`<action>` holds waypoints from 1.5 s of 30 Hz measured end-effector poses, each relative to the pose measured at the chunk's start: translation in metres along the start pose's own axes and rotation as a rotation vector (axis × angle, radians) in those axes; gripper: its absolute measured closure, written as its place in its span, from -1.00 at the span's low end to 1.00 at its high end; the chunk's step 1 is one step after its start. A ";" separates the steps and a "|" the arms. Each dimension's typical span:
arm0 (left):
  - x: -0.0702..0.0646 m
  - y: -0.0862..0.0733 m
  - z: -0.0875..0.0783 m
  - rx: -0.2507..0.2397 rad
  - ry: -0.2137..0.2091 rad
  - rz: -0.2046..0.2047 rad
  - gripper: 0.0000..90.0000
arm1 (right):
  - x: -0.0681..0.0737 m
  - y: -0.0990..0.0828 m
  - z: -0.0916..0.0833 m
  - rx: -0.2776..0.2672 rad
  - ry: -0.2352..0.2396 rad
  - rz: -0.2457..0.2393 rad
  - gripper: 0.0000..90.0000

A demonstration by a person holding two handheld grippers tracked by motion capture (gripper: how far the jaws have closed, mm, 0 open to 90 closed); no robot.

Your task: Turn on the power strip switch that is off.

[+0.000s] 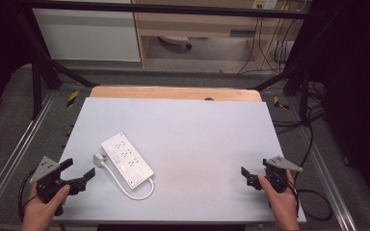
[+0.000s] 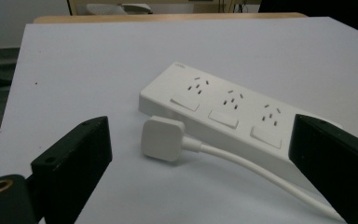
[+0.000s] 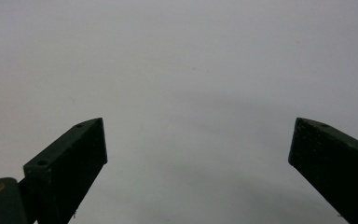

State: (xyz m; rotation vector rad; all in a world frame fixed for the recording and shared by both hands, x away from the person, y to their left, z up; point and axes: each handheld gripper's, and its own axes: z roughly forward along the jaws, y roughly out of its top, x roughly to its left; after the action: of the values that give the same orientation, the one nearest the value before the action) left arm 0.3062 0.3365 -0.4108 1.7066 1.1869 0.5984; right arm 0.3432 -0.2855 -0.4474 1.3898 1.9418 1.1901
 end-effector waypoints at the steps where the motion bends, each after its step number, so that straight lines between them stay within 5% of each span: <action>1: 0.000 0.000 0.000 0.000 0.000 0.000 -0.85 | 0.001 0.001 0.001 0.004 0.009 -0.012 -0.90; 21: -0.002 0.004 -0.003 -0.014 -0.027 -0.005 -0.85 | 0.010 0.014 -0.002 0.046 0.048 -0.045 -0.92; 45: -0.013 0.020 -0.012 -0.124 -0.058 0.008 -0.85 | 0.014 0.014 0.000 0.052 0.054 -0.070 -0.93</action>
State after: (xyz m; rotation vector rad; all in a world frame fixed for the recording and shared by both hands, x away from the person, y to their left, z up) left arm 0.3000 0.3276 -0.3859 1.6139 1.0802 0.6110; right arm 0.3451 -0.2708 -0.4336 1.3170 2.0543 1.1637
